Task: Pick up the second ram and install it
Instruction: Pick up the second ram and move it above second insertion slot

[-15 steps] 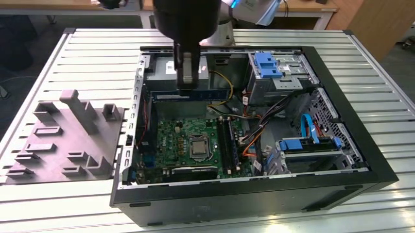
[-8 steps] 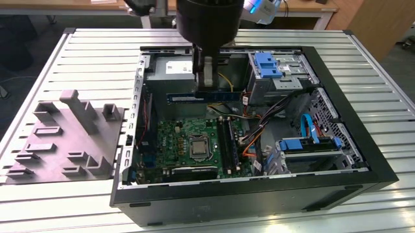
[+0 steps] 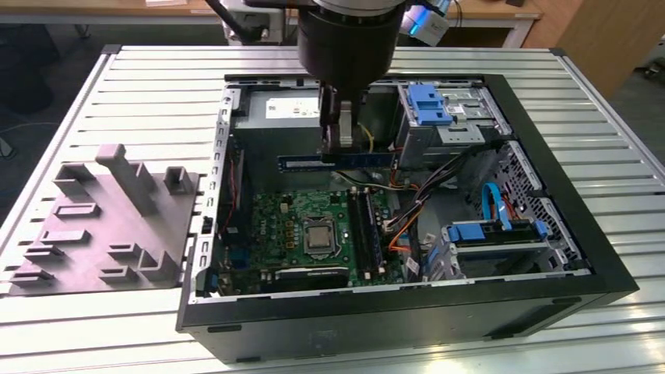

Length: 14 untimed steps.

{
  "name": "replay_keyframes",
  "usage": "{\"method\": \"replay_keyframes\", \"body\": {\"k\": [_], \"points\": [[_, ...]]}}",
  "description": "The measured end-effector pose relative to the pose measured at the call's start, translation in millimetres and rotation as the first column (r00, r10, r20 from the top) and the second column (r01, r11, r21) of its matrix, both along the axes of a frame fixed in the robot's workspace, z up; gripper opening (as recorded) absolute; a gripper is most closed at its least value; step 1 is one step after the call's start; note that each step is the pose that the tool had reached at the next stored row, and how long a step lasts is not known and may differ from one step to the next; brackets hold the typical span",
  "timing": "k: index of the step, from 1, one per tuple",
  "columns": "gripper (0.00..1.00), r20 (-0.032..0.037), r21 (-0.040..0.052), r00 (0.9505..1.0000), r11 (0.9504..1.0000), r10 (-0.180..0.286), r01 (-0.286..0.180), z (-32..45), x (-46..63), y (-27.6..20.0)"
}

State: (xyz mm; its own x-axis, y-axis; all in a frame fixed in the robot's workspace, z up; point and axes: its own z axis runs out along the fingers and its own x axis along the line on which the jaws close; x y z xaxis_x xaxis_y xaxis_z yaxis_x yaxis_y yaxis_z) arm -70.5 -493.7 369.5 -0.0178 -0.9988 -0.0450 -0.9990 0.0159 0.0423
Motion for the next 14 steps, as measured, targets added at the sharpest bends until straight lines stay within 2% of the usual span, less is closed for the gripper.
{"method": "replay_keyframes", "body": {"k": [4, 10, 14], "points": [[0.11, 0.0, 0.0001, 1.0, 1.0, 0.0, 0.0, -5.0, 0.3, 1.1], [0.11, -0.0002, 0.0002, 1.0, 1.0, 0.0, 0.0, -11.0, 0.6, 5.6], [0.11, -0.004, 0.0002, 1.0, 1.0, 0.0, 0.0, -18.3, 3.3, 6.4]]}}
